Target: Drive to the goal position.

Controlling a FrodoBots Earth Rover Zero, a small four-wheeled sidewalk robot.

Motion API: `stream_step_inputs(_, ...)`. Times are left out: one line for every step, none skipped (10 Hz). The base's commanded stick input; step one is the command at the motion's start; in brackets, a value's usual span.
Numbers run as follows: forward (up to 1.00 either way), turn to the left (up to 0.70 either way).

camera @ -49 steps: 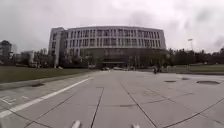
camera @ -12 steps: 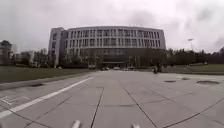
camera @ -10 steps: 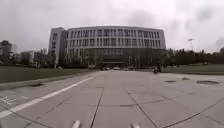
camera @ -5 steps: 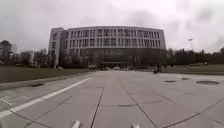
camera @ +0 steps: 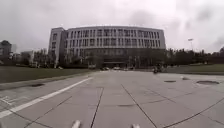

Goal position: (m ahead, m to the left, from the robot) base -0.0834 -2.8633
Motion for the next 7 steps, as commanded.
stream_step_inputs(0.09,0.0)
stream_step_inputs(0.09,0.0)
stream_step_inputs(0.09,0.0)
stream_step_inputs(0.09,0.0)
stream_step_inputs(0.09,0.0)
stream_step_inputs(0.09,0.0)
stream_step_inputs(0.09,0.0)
